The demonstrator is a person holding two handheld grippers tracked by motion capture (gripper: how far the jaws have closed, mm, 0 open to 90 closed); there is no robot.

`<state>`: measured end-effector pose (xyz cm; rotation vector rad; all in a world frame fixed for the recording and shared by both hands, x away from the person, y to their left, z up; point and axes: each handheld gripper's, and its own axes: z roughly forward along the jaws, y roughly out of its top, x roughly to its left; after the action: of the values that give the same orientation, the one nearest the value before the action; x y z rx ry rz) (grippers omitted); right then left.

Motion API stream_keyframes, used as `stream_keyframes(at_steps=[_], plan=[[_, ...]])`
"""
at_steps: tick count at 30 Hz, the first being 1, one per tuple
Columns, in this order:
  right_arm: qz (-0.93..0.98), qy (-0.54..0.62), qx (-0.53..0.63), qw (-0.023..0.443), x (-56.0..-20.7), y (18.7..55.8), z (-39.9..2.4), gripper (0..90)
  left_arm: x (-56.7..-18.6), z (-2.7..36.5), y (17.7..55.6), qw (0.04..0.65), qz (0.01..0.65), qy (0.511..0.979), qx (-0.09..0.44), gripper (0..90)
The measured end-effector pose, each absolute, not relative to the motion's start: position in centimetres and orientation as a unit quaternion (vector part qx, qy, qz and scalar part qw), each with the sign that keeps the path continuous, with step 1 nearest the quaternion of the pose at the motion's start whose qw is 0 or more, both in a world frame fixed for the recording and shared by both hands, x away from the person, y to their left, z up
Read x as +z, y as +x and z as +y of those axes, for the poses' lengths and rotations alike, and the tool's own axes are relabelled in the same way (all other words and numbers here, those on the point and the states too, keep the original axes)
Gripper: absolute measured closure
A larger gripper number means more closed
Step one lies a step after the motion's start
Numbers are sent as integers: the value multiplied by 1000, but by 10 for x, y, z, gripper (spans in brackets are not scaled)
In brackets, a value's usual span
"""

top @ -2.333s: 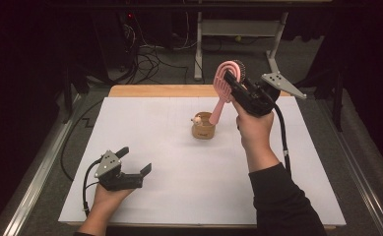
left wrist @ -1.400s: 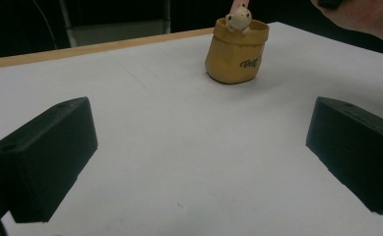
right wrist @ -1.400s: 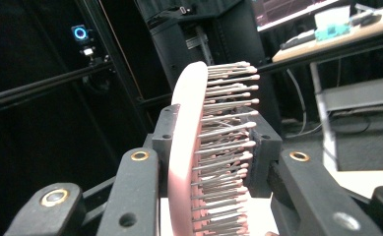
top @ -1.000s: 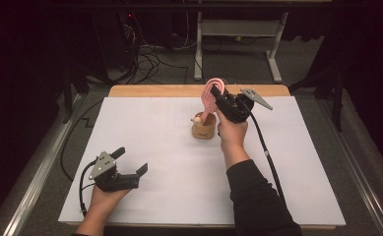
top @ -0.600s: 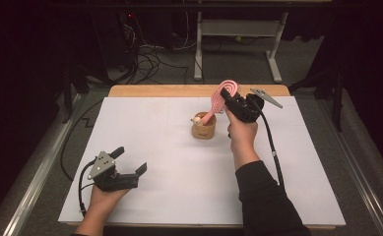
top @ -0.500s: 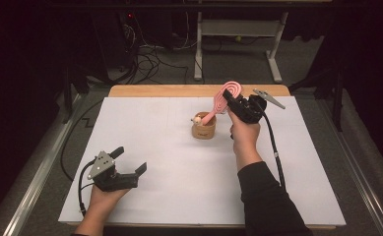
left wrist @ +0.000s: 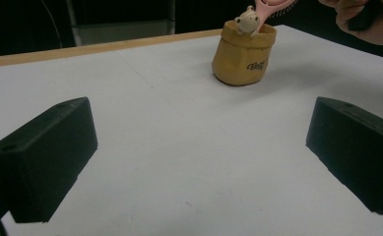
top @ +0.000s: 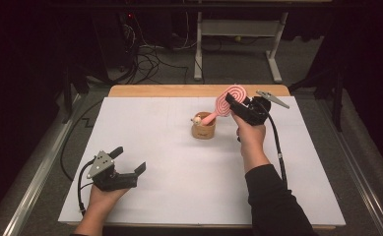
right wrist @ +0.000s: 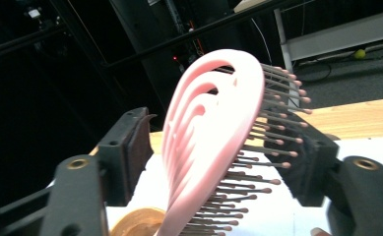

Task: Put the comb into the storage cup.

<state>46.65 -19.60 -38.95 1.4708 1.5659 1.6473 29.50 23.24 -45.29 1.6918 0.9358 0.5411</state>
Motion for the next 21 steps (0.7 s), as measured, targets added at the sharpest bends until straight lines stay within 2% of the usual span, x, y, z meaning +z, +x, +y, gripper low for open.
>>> stream_keyframes(at_steps=[10, 15, 21], plan=[[590, 503, 586, 236, -387, 463, -203, 134, -452, 233, 294, 539, 392, 709, 231, 0], [602, 492, 579, 245, -384, 461, -204, 3, -452, 233, 294, 540, 391, 709, 230, 0], [629, 474, 550, 276, -380, 451, -204, 2, -453, 233, 295, 535, 391, 713, 229, 0]])
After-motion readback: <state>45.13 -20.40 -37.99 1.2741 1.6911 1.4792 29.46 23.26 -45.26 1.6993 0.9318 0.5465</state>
